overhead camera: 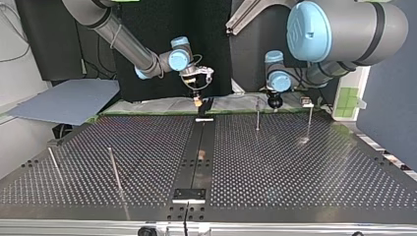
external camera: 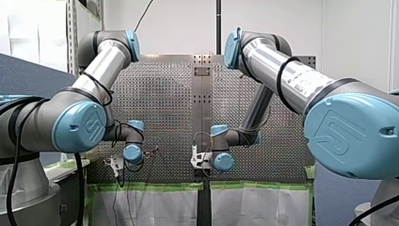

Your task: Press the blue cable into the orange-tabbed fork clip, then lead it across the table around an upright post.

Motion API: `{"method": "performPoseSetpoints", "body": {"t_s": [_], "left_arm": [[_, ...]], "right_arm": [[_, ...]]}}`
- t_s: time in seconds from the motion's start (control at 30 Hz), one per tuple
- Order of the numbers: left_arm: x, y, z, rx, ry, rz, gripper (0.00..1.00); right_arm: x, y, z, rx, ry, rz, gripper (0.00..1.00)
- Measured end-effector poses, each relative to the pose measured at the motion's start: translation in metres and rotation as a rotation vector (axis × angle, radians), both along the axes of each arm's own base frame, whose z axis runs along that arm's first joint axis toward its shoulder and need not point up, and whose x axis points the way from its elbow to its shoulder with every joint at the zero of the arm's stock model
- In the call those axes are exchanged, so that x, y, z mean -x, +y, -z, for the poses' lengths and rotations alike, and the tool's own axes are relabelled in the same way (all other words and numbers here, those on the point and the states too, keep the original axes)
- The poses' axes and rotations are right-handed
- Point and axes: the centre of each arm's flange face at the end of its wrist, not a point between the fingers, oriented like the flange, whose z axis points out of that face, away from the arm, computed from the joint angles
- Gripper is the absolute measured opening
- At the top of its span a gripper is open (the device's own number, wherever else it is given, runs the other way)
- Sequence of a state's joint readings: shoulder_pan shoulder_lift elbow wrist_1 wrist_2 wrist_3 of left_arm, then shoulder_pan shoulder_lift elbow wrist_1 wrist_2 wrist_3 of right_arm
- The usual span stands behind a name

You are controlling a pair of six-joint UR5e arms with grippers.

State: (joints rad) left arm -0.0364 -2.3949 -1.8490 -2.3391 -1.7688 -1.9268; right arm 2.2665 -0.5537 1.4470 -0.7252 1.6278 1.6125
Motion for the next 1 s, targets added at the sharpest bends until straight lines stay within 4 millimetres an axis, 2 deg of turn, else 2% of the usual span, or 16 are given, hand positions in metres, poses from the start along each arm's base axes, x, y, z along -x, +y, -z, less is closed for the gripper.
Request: {"method": "performPoseSetpoints", "body": {"t_s": [0.17,0.27,0.5,0.73,0.9,0.93,0.97,1.0], "left_arm": [[-0.005,0.003,-0.02,0.0,-0.019,-0.004,0.0],[-0.006,0.002,-0.025,0.0,-0.022,-0.003,0.0],[-0.006,0.002,-0.027,0.004,-0.024,-0.003,0.0],[-0.007,0.003,-0.028,0.004,-0.034,-0.007,0.0],[-0.01,0.002,-0.029,-0.005,-0.055,0.002,0.0],[-0.011,0.002,-0.029,-0.009,-0.058,0.008,0.22],[-0.011,0.001,-0.03,-0.016,-0.061,0.017,0.22],[-0.011,0.001,-0.03,-0.022,-0.061,0.023,0.35]], "right_arm": [[-0.006,-0.008,-0.008,0.007,0.003,-0.001,0.0],[-0.009,-0.014,-0.014,0.006,0.005,0.002,0.0],[-0.003,-0.031,-0.02,0.012,0.002,0.03,0.0],[0.013,-0.05,-0.021,0.008,-0.006,0.074,0.0],[0.019,-0.055,-0.021,0.01,-0.001,0.083,0.0],[0.019,-0.056,-0.021,0.011,0.001,0.083,0.0],[0.02,-0.056,-0.021,0.012,0.002,0.084,0.0],[0.02,-0.056,-0.021,0.012,0.003,0.083,0.0]]}}
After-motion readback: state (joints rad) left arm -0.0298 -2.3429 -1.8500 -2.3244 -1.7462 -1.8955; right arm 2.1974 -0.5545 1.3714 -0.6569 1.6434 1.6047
